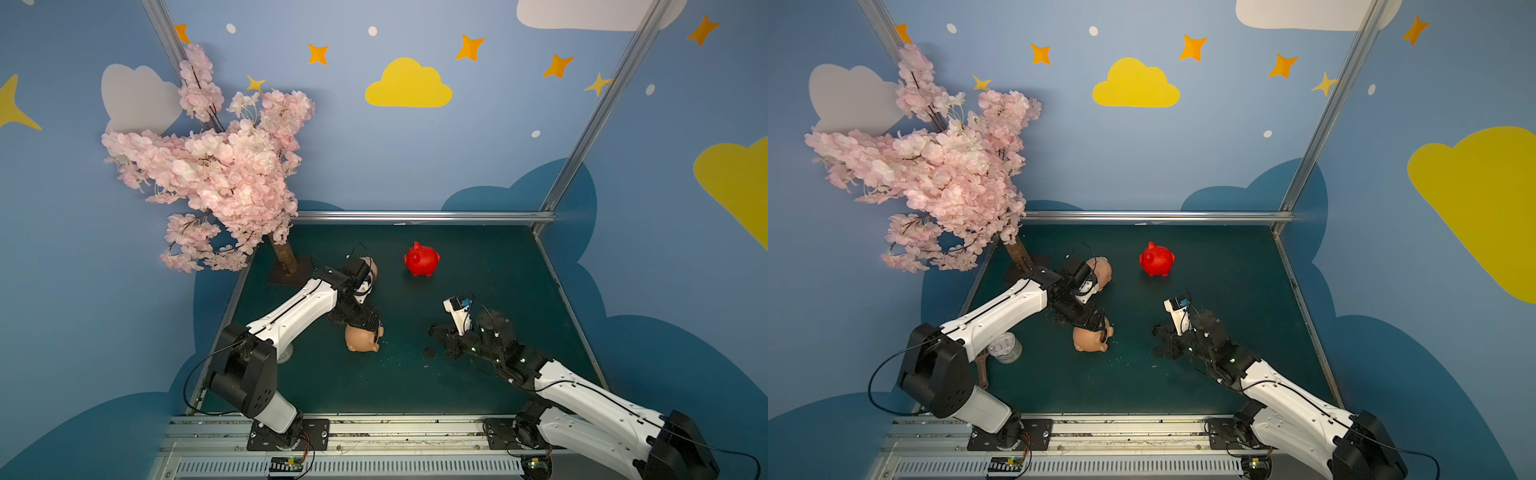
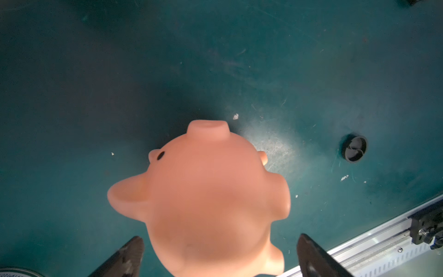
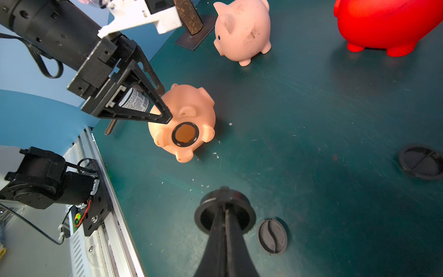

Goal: Close piggy banks
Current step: Adjust the piggy bank at the center of the board.

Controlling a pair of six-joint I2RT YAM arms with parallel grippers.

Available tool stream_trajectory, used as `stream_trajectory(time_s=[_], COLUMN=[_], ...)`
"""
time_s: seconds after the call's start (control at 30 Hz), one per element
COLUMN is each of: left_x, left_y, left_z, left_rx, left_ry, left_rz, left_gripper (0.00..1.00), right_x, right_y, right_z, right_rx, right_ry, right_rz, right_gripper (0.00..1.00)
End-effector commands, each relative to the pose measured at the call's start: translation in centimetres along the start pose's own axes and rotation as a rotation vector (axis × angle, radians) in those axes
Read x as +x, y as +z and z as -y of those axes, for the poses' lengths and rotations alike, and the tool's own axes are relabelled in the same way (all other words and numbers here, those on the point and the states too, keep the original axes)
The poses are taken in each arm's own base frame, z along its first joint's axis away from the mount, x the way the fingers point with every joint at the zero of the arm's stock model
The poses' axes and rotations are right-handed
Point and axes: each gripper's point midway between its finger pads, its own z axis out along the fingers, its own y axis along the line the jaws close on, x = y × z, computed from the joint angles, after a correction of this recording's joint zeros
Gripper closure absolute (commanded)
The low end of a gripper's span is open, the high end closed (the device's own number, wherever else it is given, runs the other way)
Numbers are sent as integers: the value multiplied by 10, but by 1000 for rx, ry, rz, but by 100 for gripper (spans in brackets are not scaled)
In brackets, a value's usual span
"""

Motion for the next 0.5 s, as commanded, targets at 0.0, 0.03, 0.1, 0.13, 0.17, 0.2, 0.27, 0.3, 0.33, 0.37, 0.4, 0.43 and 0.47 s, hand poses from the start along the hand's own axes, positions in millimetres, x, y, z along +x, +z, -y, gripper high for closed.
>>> stream_trajectory(time_s=[0.0, 0.03, 0.1, 0.13, 0.17, 0.2, 0.27, 0.3, 0.33, 0.37, 0.4, 0.43, 0.47], left_x=[9, 9, 10, 11, 11, 11, 10, 9, 9, 8, 7, 7, 7], left_y=[12, 13, 17, 19, 20, 21, 22, 23, 23, 24, 25, 26, 26], left_z=[-7, -8, -7, -7, -7, -7, -5, -2, -1, 1, 1, 1, 6], left_rx=[-14, -7, 15, 21, 27, 33, 61, 80, 95, 109, 117, 121, 152], left_ry=[-29, -34, -42, -45, -48, -52, -57, -56, -60, -59, -58, -56, -54], left_rz=[-42, -45, -52, -56, -56, -52, -46, -42, -39, -37, -36, -35, -37], left_gripper=[5, 6, 7, 8, 8, 8, 8, 8, 8, 9, 10, 10, 11], right_x=[-3, -3, -3, -3, -3, -2, -2, -1, -1, -1, -1, 0, 0], right_y=[1, 1, 2, 3, 4, 5, 6, 7, 8, 9, 10, 10, 11], right_z=[-6, -7, -8, -8, -8, -8, -9, -9, -10, -10, -10, -10, -10], right_rx=[-30, -34, -39, -41, -42, -45, -52, -57, -59, -63, -64, -67, -69], right_ry=[-22, -25, -29, -30, -30, -31, -34, -35, -35, -36, -35, -35, -35], right_rz=[11, 11, 11, 10, 10, 6, 1, -2, -2, -1, -4, -5, -5], right_gripper=[100, 100, 100, 100, 100, 100, 100, 100, 100, 100, 100, 100, 100])
